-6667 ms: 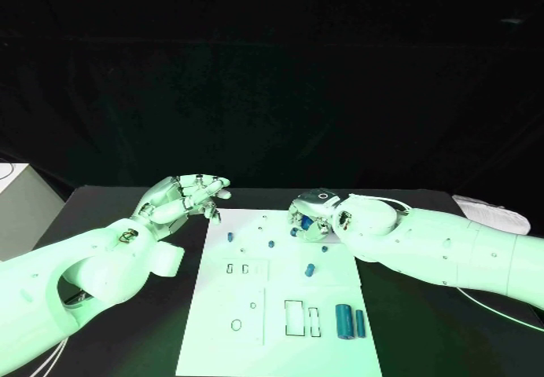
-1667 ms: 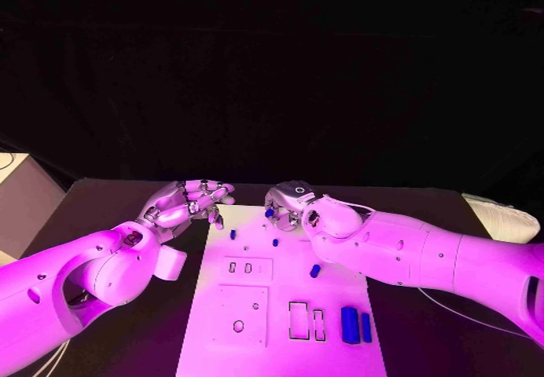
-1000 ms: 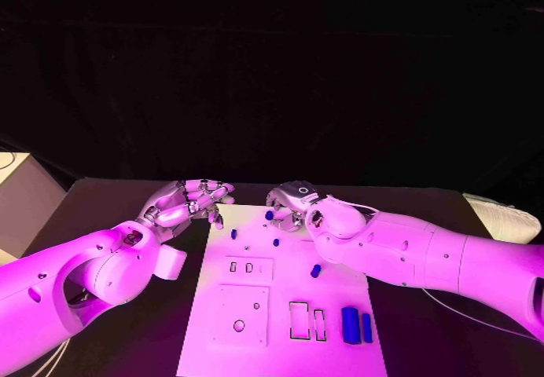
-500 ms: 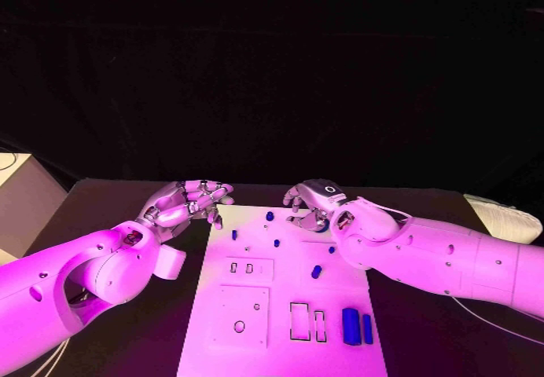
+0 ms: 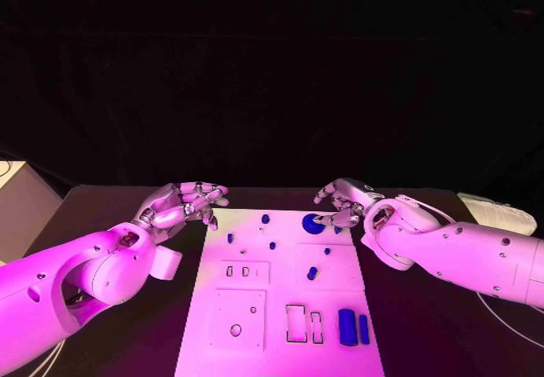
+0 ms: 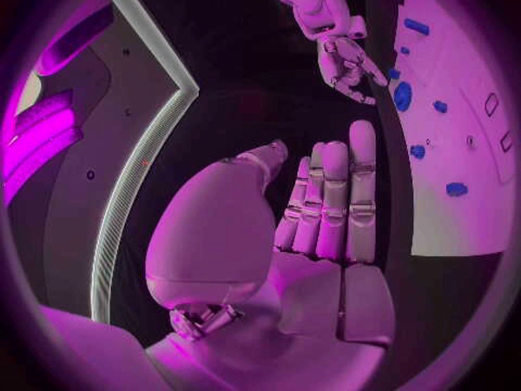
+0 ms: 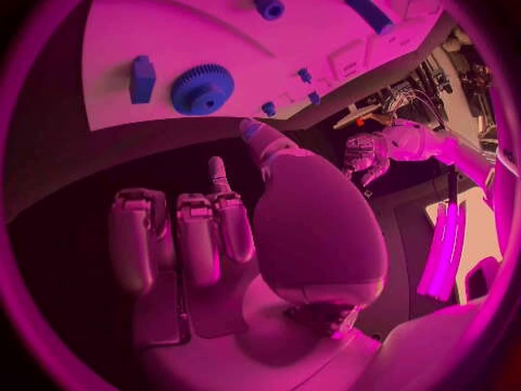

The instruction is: Assemble the parts on the task board

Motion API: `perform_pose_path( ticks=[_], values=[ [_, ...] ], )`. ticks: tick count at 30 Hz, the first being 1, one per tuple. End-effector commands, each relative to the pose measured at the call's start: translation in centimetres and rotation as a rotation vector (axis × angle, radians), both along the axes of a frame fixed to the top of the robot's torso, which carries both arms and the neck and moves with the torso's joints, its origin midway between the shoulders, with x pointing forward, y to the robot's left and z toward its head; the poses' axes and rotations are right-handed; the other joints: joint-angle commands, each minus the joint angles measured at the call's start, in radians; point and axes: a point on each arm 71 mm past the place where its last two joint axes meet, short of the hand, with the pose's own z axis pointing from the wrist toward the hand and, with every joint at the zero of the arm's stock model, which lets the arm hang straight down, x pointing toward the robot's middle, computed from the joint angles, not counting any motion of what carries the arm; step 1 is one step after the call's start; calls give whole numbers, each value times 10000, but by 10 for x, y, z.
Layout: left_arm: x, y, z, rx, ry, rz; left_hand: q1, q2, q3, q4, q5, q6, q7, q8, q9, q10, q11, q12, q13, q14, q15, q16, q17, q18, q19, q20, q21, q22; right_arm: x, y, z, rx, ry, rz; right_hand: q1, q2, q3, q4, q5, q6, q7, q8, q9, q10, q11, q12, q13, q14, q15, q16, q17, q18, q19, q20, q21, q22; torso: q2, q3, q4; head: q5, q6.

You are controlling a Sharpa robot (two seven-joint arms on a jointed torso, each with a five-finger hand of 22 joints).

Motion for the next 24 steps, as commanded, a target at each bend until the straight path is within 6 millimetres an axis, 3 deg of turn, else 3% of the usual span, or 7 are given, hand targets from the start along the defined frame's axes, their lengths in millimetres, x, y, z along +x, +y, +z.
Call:
perform_pose_path(
  ticks=[1,3,9,14,19,24],
  values=[
    [-1,-2,1,-55,-153,-182,45,27,59,-12,37,-58,-23,55,17,-39,5,36,14,-61,-21,59,-15,53,-66,-6,34,14,1,-5,-9,-402,1114,-27,54,134,-303,121,-75,-111,29,-92,15,670,87,170,2232,963,89,68,2234,-145,667,114,180,1650,-11,18,-19,-52,-12],
    [-1,-3,1,-60,-148,-201,45,27,59,-12,37,-58,-23,55,17,-39,5,36,14,-61,-21,59,-15,53,-66,-6,34,14,3,-9,-12,-604,1252,-155,157,204,-640,289,-119,-165,63,-123,24,832,121,353,2396,991,128,119,2377,-204,760,157,383,1923,-8,19,-21,-72,-9],
    [-1,-2,-1,-49,-106,-193,45,27,59,-12,37,-58,-23,55,17,-39,5,36,14,-61,-21,59,-15,53,-66,-6,34,14,6,-9,-15,-836,1286,-267,225,248,-810,404,-112,-167,73,-124,36,854,136,378,2419,999,145,133,2419,-222,789,178,447,2011,15,52,-15,-99,-9],
    [-1,-2,-2,-57,-87,-208,45,27,59,-12,37,-58,-23,55,17,-39,5,36,14,-61,-21,59,-15,53,-66,-6,34,14,8,-3,-16,-1053,1132,-229,231,266,-855,451,-122,-153,73,-117,42,864,137,390,2430,1001,148,137,2429,-226,796,183,463,2032,8,-18,21,-111,-50],
    [-1,-3,-2,-66,-76,-231,45,27,59,-12,37,-58,-23,55,17,-39,5,36,14,-61,-21,59,-15,53,-66,-6,34,14,10,4,-18,-1112,1078,-178,284,324,-882,509,-138,-110,66,-95,57,899,133,426,2463,1006,149,144,2452,-231,802,189,479,2054,6,-5,22,-111,-83],
    [-1,-3,-2,-61,-67,-228,45,27,59,-12,37,-58,-23,55,17,-39,5,36,14,-61,-21,59,-15,53,-66,-6,34,14,11,9,-21,-1116,1093,-152,322,360,-875,532,-135,-78,59,-79,67,902,128,430,2466,1008,147,147,2460,-236,809,190,496,2077,12,-33,34,-91,-111]
  ],
)
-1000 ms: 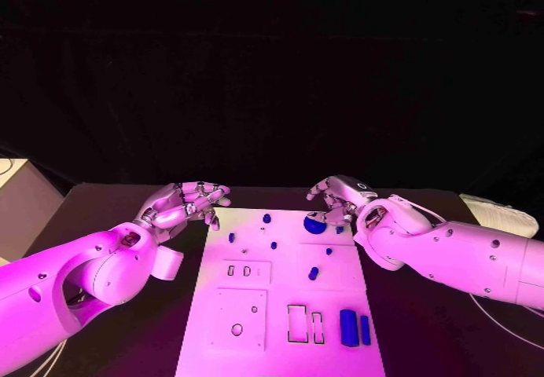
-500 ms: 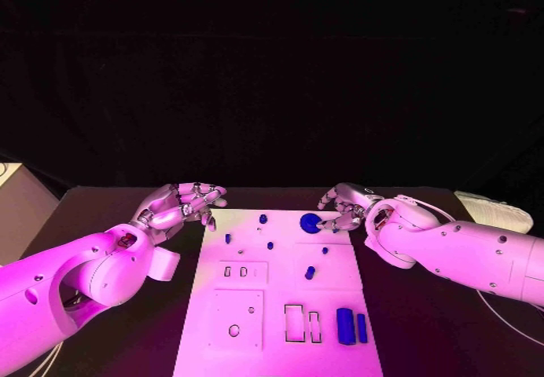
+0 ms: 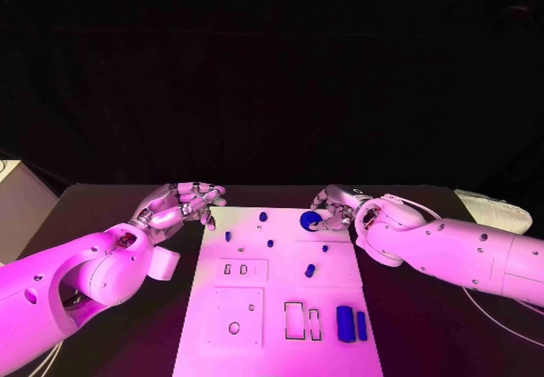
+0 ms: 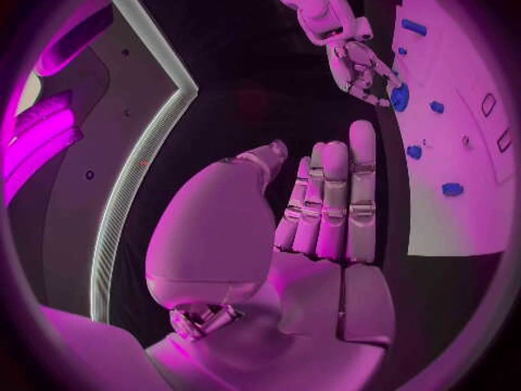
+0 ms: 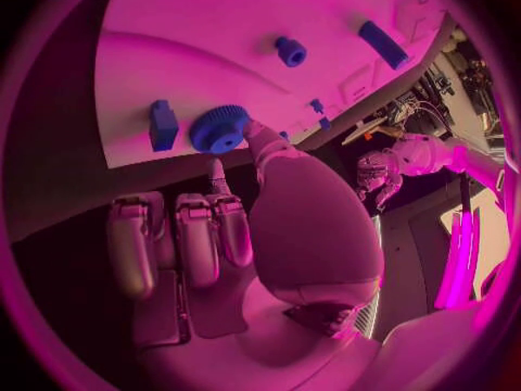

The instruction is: Assemble the parts on the task board

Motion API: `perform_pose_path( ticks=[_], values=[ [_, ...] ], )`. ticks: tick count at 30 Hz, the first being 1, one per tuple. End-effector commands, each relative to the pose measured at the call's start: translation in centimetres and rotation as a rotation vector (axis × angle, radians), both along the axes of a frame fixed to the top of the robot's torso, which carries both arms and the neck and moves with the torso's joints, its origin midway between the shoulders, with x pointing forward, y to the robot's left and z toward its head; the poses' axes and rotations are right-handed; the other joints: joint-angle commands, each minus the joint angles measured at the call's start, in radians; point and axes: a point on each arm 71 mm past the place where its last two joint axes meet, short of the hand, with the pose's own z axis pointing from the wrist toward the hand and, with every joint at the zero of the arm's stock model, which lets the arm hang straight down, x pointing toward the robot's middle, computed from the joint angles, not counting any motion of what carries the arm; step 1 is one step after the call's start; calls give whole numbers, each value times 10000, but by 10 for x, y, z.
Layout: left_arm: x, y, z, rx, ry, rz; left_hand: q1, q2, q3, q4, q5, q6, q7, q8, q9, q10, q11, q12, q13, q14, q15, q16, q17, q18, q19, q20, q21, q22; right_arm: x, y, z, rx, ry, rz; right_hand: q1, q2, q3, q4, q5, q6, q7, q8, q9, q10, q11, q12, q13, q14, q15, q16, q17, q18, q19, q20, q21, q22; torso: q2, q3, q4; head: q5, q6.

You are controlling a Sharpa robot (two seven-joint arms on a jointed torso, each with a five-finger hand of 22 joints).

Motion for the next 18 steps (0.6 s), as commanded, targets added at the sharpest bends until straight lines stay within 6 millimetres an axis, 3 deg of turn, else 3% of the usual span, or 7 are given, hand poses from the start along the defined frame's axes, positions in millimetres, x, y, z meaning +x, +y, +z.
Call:
perform_pose_path(
  ticks=[1,18],
  values=[
    [-1,-2,1,-87,-111,-200,45,26,60,-12,37,-59,-22,55,10,-40,5,36,17,-62,-20,59,-16,53,-66,-7,34,15,1,2,-2,-261,19,42,45,83,-16,24,-47,71,-5,24,19,895,44,61,2468,1004,76,63,2450,-82,839,53,54,2068,11,-13,13,28,-18],
    [-2,-1,2,-66,-90,-209,36,36,75,-16,36,-65,-16,64,19,-47,10,64,33,-59,-15,69,-19,55,-87,1,68,35,3,3,-5,-410,127,-14,288,212,201,95,203,366,-78,174,88,943,-22,110,2513,1010,26,73,2481,-105,874,21,131,2176,-2,8,6,30,-120]
  ],
)
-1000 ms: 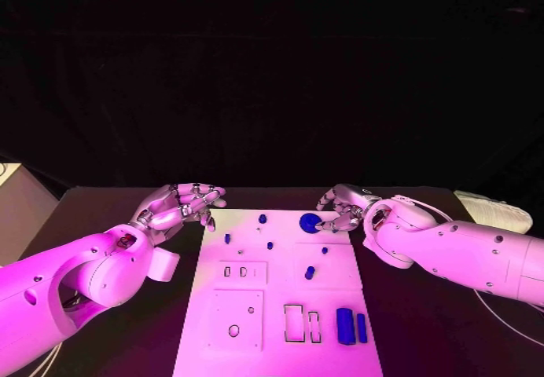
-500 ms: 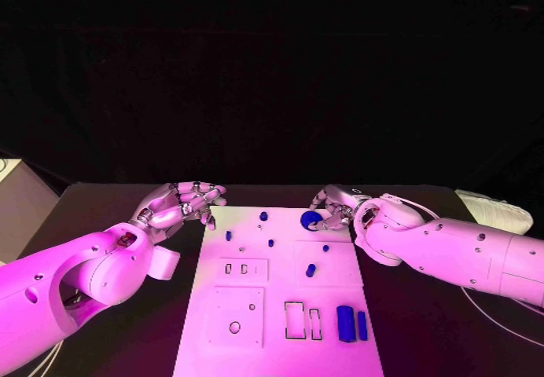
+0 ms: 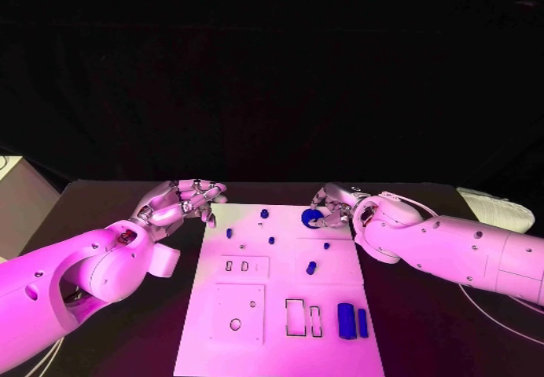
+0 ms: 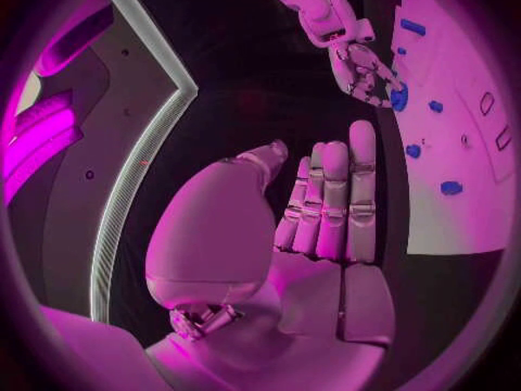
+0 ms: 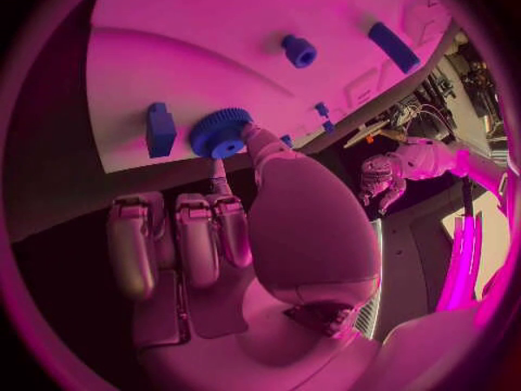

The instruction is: Assemble the parts on the task board

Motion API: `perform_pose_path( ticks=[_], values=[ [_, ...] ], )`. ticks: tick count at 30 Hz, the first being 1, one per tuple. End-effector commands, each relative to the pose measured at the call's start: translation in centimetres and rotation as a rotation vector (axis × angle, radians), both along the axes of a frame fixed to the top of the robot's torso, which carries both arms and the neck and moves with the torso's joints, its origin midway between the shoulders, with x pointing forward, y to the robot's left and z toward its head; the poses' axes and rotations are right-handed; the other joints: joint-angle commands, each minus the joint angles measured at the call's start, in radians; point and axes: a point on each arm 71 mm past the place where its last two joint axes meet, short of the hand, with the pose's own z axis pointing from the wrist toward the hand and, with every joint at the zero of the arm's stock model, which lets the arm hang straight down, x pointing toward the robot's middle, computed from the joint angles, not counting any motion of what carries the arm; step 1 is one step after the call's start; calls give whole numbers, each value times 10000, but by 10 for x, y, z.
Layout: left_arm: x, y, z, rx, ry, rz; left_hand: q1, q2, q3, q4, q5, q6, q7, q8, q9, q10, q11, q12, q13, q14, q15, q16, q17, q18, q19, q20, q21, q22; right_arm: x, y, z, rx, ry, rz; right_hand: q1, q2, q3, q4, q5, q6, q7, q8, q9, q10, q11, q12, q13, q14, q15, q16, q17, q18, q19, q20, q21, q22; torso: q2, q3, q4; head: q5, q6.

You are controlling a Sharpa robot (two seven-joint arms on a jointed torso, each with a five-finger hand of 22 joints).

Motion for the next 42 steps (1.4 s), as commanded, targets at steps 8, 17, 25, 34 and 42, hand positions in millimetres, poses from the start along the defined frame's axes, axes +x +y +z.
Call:
perform_pose_path(
  ticks=[8,17,25,34,42],
  values=[
    [-1,-2,1,-74,-88,-196,36,36,48,11,36,-65,-16,64,8,-48,10,64,7,-60,-14,69,-9,54,-87,0,68,8,-1,1,-3,-236,221,157,81,0,66,17,43,78,-14,39,12,932,-23,22,2505,1010,25,34,2483,-111,884,20,83,2203,-9,10,-5,-14,-20],
    [-1,-2,1,-68,-82,-194,25,34,49,13,36,-69,-13,66,12,-56,13,73,12,-60,-12,72,-11,55,-97,4,81,16,-2,0,-4,-246,387,223,55,59,295,144,340,242,-61,115,31,954,-65,44,2526,1008,-12,32,2477,-118,893,-12,106,2238,-8,7,-10,-17,-17],
    [-1,-2,1,-70,-82,-195,10,38,50,21,36,-73,-10,68,14,-61,17,79,15,-61,-9,74,-12,55,-103,6,90,21,-3,4,0,-174,-229,600,200,158,1549,94,524,525,-156,211,6,944,-161,33,2518,1005,-96,29,2468,-119,889,-89,109,2250,-11,3,-4,1,-7],
    [-1,-3,1,-87,-86,-231,10,38,50,21,36,-73,-10,68,14,-61,17,79,15,-61,-9,74,-12,55,-103,6,90,21,-10,15,10,-47,-1545,1242,59,52,2105,-22,160,718,-227,334,43,927,-219,15,2502,1006,-146,29,2472,-145,935,-131,186,2355,-16,2,8,16,25],
    [-1,-3,1,-91,-82,-243,3,40,56,22,36,-81,-9,69,18,-74,18,89,22,-62,-6,78,-14,55,-116,10,107,31,-24,39,19,-84,-2552,1959,-17,-38,2192,-61,25,753,-245,371,58,919,-236,5,2493,1004,-160,25,2462,-158,959,-144,226,2407,-13,1,8,48,42]
  ],
)
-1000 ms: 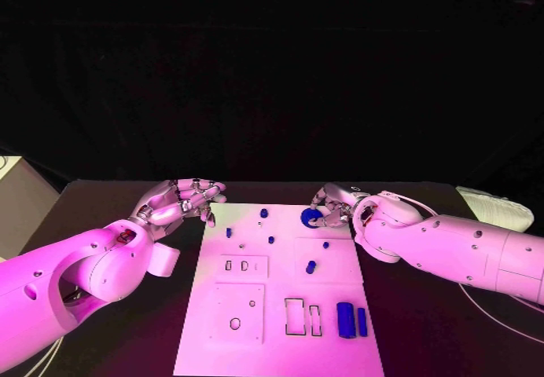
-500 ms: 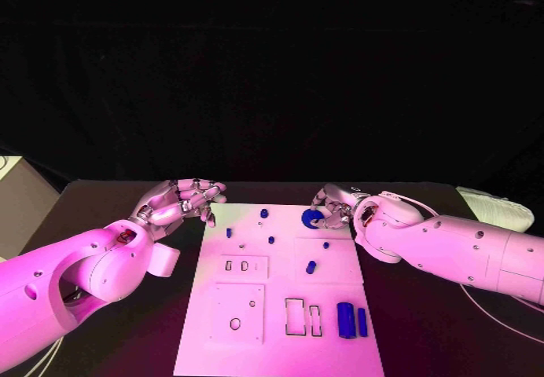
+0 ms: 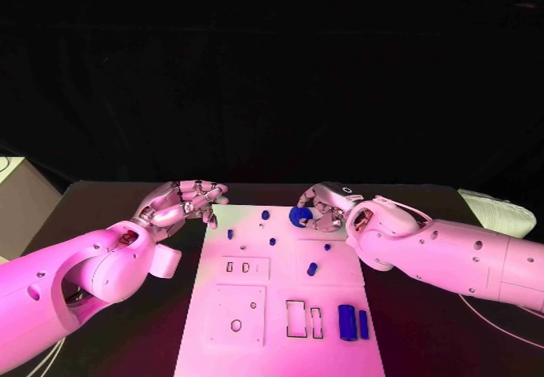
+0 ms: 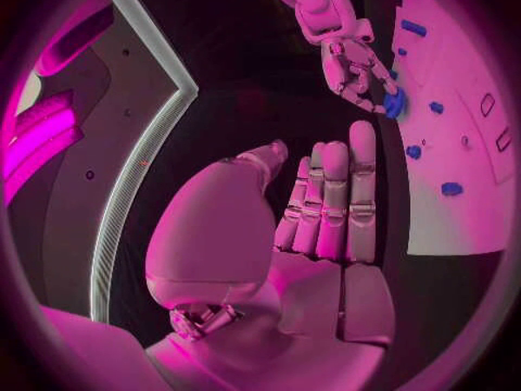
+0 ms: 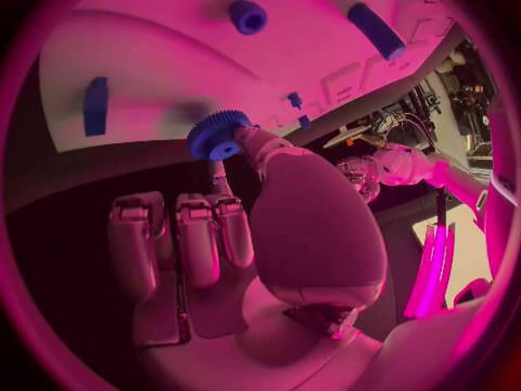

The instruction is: Assemble the parts on the task board

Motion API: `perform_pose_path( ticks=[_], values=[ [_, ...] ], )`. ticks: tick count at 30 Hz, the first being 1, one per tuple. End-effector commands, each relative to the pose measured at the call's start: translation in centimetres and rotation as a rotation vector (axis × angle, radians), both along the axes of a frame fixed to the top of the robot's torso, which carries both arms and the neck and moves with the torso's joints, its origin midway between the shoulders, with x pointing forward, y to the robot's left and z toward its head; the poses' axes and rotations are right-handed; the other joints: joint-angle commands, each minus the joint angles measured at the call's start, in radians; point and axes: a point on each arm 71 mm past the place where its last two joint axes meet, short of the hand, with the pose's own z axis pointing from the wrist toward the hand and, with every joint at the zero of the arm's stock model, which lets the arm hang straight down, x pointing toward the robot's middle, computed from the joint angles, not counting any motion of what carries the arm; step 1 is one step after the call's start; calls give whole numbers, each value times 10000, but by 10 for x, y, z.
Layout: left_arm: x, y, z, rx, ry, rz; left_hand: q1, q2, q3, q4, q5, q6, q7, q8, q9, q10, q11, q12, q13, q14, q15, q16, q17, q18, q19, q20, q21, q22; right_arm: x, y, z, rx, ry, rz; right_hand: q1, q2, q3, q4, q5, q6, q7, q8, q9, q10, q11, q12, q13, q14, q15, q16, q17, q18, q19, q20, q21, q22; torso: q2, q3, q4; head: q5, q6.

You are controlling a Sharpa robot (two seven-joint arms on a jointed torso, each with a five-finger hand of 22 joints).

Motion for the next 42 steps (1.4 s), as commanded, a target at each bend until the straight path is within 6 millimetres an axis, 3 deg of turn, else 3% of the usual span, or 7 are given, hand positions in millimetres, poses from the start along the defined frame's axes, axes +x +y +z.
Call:
perform_pose_path(
  ticks=[1,9,19,42],
  values=[
    [-1,-3,1,-92,-83,-234,2,40,57,21,36,-81,-9,70,8,-75,18,51,15,-62,-6,38,-15,54,-43,11,62,9,-8,14,9,-158,-1225,622,-59,-17,64,-8,-75,269,-143,227,97,911,-62,7,2490,1003,-85,26,2464,-159,958,-68,62,2402,4,1,3,28,1],
    [-1,-5,1,-123,-83,-334,0,36,59,18,36,-86,-9,71,11,-82,19,58,19,-64,-5,39,-17,55,-51,13,72,15,-18,50,11,-431,-1677,1313,-152,-149,148,-58,-252,262,-149,237,97,894,-68,-13,2473,1005,-96,28,2474,-176,988,-81,112,2468,4,-6,-19,110,21],
    [-2,-7,2,-105,-119,-408,0,36,59,18,36,-86,-9,71,11,-82,19,58,19,-64,-5,39,-17,55,-51,13,72,15,-16,74,4,-721,-1819,1374,-154,-156,155,-64,-264,267,-151,241,98,890,-71,-17,2469,1004,-96,27,2470,-177,990,-82,115,2472,23,-4,11,114,19],
    [-2,-9,2,-106,-130,-468,0,36,59,18,36,-86,-9,71,11,-82,19,58,19,-64,-5,39,-17,55,-51,13,72,15,-16,97,-17,-1062,-1806,1521,-151,-193,185,-99,-305,271,-157,248,99,887,-77,-21,2466,1009,-101,34,2490,-179,994,-86,122,2481,23,0,-7,164,-70]
  ],
)
